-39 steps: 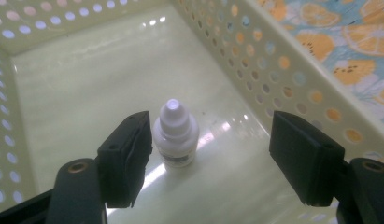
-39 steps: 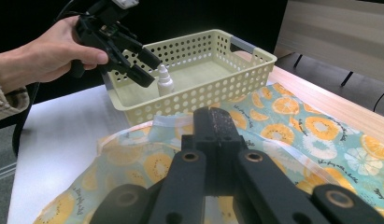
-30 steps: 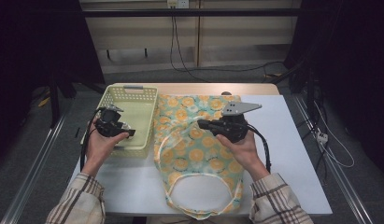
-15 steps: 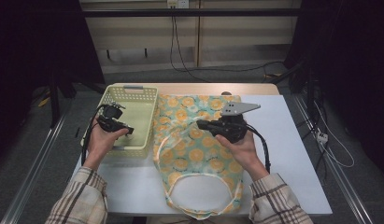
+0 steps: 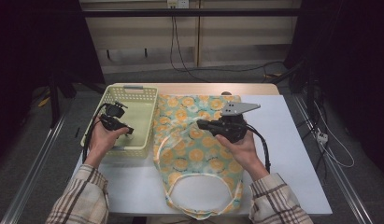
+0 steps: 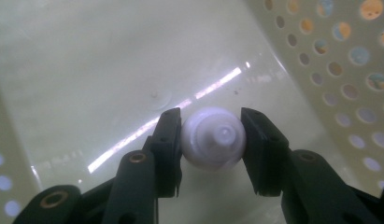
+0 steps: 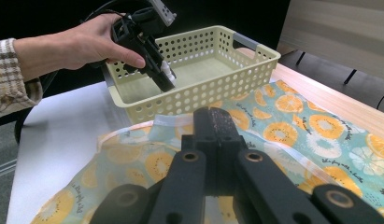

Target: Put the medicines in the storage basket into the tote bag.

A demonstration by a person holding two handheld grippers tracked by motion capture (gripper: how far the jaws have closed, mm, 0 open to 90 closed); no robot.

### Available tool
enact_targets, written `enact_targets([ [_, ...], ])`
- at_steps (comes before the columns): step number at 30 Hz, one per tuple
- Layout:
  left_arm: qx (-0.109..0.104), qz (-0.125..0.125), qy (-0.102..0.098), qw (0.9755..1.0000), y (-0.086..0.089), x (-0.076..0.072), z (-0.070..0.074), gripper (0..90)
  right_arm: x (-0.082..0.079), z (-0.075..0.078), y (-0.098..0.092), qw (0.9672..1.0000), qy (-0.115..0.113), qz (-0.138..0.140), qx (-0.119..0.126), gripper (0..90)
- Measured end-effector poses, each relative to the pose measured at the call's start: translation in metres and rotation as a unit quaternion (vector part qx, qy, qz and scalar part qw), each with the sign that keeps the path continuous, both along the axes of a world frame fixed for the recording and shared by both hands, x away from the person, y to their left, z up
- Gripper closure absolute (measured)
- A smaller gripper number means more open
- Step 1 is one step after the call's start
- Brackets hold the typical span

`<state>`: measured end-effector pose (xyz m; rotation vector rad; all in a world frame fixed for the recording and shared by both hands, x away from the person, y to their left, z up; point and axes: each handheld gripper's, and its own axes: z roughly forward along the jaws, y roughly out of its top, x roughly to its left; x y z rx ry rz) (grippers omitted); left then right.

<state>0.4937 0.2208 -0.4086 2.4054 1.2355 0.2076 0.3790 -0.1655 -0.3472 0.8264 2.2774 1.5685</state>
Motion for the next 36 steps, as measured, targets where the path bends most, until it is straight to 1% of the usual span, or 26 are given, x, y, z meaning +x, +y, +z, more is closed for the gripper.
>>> enact_targets([
  [1,-0.005,-0.001,0.001,1.0000,0.000,0.000,0.000,60.2,0.000,0.000,0.000,1.0000,0.000,0.000,0.000,90.0],
  [2,-0.013,0.005,-0.002,0.9999,0.000,-0.001,0.001,60.2,0.000,0.000,0.000,1.0000,0.000,0.000,0.000,90.0],
  [4,-0.029,0.006,-0.004,0.9996,0.000,-0.002,0.002,60.3,0.000,0.000,0.000,1.0000,0.000,0.000,0.000,90.0],
  [6,-0.034,0.003,-0.010,0.9994,-0.002,-0.004,0.005,60.3,0.000,0.000,0.000,1.0000,0.001,-0.001,0.000,90.0],
  [7,-0.034,0.000,-0.017,0.9993,-0.004,-0.006,0.007,60.3,0.000,0.000,0.000,1.0000,0.000,-0.001,0.000,90.0],
  [9,-0.040,0.004,-0.031,0.9987,-0.006,-0.008,0.011,60.3,0.001,0.000,0.000,1.0000,0.001,-0.002,0.000,90.0],
  [10,-0.039,0.005,-0.041,0.9984,-0.006,-0.009,0.013,60.3,0.001,-0.001,0.000,1.0000,0.001,-0.002,0.000,90.0],
  [11,-0.043,0.002,-0.045,0.9981,-0.006,-0.010,0.015,60.3,0.001,-0.001,0.000,1.0000,0.001,-0.002,0.000,90.0],
  [12,-0.054,0.005,-0.049,0.9973,-0.006,-0.012,0.017,60.3,0.001,-0.001,-0.001,1.0000,0.001,-0.002,0.000,90.0],
  [15,-0.069,0.009,-0.071,0.9951,-0.005,-0.017,0.023,60.3,0.001,0.000,-0.001,1.0000,0.001,-0.002,0.001,90.0],
  [16,-0.071,0.003,-0.076,0.9946,-0.004,-0.019,0.026,60.3,0.001,0.000,-0.001,1.0000,0.000,-0.002,0.001,90.0],
  [19,-0.093,-0.005,-0.097,0.9909,-0.004,-0.027,0.036,60.3,0.002,-0.001,-0.002,1.0000,0.000,-0.003,0.001,90.0],
  [20,-0.104,-0.003,-0.106,0.9889,-0.005,-0.031,0.039,60.4,0.002,-0.001,-0.002,1.0000,0.001,-0.003,0.001,90.0],
  [21,-0.105,-0.007,-0.116,0.9876,-0.006,-0.034,0.042,60.3,0.002,-0.001,-0.002,1.0000,0.001,-0.003,0.001,90.0],
  [22,-0.107,-0.017,-0.123,0.9864,-0.006,-0.038,0.047,60.3,0.002,-0.001,-0.002,1.0000,0.001,-0.004,0.000,90.0],
  [23,-0.110,-0.019,-0.131,0.9850,-0.007,-0.041,0.048,60.3,0.002,-0.001,-0.002,1.0000,0.001,-0.004,0.000,90.0],
  [24,-0.117,-0.027,-0.136,0.9834,-0.008,-0.044,0.050,60.3,0.002,-0.001,-0.002,1.0000,0.001,-0.005,0.001,90.0],
  [25,-0.119,-0.038,-0.148,0.9810,-0.009,-0.048,0.052,60.3,0.002,-0.001,-0.003,1.0000,0.000,-0.007,0.002,90.0],
  [26,-0.121,-0.047,-0.153,0.9796,-0.010,-0.051,0.054,60.3,0.002,0.000,-0.003,1.0000,-0.001,-0.008,0.002,90.0],
  [27,-0.125,-0.048,-0.163,0.9775,-0.011,-0.055,0.055,60.3,0.002,0.000,-0.003,1.0000,-0.001,-0.008,0.002,90.0],
  [28,-0.129,-0.054,-0.161,0.9769,-0.011,-0.057,0.056,60.3,0.002,0.000,-0.003,1.0000,-0.001,-0.008,0.002,90.0],
  [31,-0.137,-0.061,-0.170,0.9739,-0.015,-0.065,0.059,60.3,0.002,0.000,-0.004,1.0000,-0.002,-0.009,0.002,90.0],
  [32,-0.141,-0.064,-0.175,0.9722,-0.016,-0.069,0.061,60.3,0.002,0.000,-0.004,1.0000,-0.002,-0.009,0.002,90.0],
  [34,-0.148,-0.071,-0.179,0.9701,-0.016,-0.075,0.065,60.3,0.003,0.000,-0.004,1.0000,-0.001,-0.009,0.002,90.0],
  [35,-0.147,-0.066,-0.185,0.9693,-0.017,-0.079,0.067,60.3,0.003,-0.001,-0.004,1.0000,-0.001,-0.009,0.002,90.0],
  [36,-0.156,-0.075,-0.181,0.9681,-0.017,-0.080,0.068,60.3,0.003,-0.001,-0.004,1.0000,-0.001,-0.009,0.001,90.0],
])
